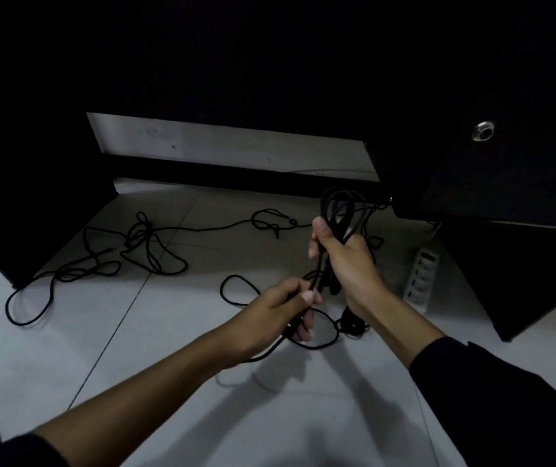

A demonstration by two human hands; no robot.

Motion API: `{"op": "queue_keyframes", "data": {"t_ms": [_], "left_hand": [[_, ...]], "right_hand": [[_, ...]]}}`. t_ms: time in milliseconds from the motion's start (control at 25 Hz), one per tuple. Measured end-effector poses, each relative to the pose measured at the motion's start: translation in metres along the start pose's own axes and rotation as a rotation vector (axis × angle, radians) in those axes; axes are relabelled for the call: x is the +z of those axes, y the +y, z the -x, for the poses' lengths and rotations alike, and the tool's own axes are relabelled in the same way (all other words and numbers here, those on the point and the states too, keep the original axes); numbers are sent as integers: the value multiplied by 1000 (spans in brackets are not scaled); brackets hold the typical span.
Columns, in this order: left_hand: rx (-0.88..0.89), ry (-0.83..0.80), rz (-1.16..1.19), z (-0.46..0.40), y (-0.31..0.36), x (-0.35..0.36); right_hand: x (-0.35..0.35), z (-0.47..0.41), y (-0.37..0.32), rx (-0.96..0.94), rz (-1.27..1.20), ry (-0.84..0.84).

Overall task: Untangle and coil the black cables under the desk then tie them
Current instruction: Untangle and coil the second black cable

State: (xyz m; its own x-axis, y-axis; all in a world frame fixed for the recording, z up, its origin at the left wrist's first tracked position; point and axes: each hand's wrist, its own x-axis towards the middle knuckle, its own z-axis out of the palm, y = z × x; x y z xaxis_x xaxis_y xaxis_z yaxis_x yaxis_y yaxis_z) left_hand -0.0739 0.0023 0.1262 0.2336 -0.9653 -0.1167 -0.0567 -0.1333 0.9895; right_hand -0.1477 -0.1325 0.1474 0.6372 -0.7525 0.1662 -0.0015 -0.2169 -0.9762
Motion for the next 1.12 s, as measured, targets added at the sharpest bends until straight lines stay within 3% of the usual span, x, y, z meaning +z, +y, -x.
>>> {"op": "queue_keyframes", "data": {"t_ms": [80, 200, 280, 480, 600, 800, 960, 1120], "left_hand": [[18, -55, -8, 0, 0, 9], [-36, -95, -72, 1, -12, 20], [-56, -74, -141, 0, -21, 18], [-36, -27, -464, -1, -27, -18], [23, 9, -541, -3, -15, -38], [160, 127, -647, -11, 11, -41], [239, 175, -759, -16, 22, -36], [222, 209, -778, -18, 26, -37]], "right_hand": [[3, -1, -2, 11, -94, 55], [8, 1, -9, 180, -437, 25], [7, 2, -11, 238, -459, -11], [-5, 3, -6, 313, -302, -143], [-7, 6, 0, 306, -98, -207], [4, 9, 3, 114, 184, -219], [12, 12, 6, -15, 215, -218], [12, 16, 8, 85, 140, -278]]}}
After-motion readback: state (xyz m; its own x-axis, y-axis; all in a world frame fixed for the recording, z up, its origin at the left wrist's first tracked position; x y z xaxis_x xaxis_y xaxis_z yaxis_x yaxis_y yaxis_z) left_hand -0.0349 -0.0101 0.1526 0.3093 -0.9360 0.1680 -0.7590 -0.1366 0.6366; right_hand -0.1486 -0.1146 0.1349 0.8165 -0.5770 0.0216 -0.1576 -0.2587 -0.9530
